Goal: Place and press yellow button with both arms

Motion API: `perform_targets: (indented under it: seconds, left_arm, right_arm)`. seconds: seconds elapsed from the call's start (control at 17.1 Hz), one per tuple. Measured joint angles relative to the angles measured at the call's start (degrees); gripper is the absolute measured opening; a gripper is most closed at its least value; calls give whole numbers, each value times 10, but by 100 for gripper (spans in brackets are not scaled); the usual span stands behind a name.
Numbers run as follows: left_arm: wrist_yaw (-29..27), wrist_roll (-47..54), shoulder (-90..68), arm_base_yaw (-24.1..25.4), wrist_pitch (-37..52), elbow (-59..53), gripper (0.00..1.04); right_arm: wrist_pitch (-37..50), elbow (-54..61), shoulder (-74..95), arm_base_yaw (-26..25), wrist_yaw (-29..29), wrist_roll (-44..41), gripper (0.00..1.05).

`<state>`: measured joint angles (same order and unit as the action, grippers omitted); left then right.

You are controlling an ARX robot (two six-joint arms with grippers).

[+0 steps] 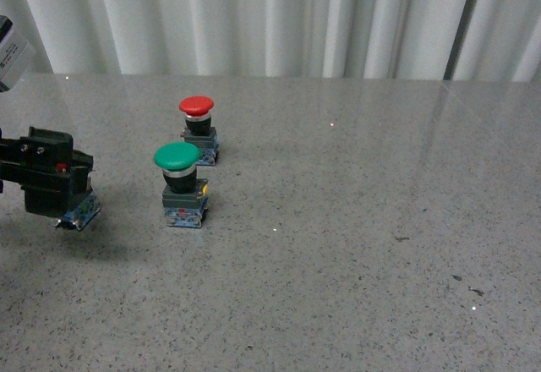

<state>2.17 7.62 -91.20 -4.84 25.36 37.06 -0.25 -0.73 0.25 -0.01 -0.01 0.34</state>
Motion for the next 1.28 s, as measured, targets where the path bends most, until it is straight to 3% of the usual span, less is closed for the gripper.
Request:
perform_targets:
  seconds: [0.12,0.18,0.35,0.47,0.76,1.05,1.28]
  left_arm:
    - [-9,3,6,0,-9,-1,36]
    - [-16,4,21,-2,-21,-2,34]
    - [-39,5,114,-40,-52,7,33]
    - [-62,-2,160,-101,-65,56,33]
    - [-145,-90,51,-246,-78,165,33]
    - [-189,-203,-64,-294,-85,223,33]
    - [-188,-265,-130,-320,-98,269,33]
  right_arm:
    - [0,0,0,0,0,0,98]
    - [0,0,0,0,0,0,98]
    - [0,0,0,0,0,0,98]
    - [0,0,0,0,0,0,98]
    - [0,0,0,0,0,0,98]
    - [0,0,0,0,0,0,98]
    - [0,0,0,0,0,0,98]
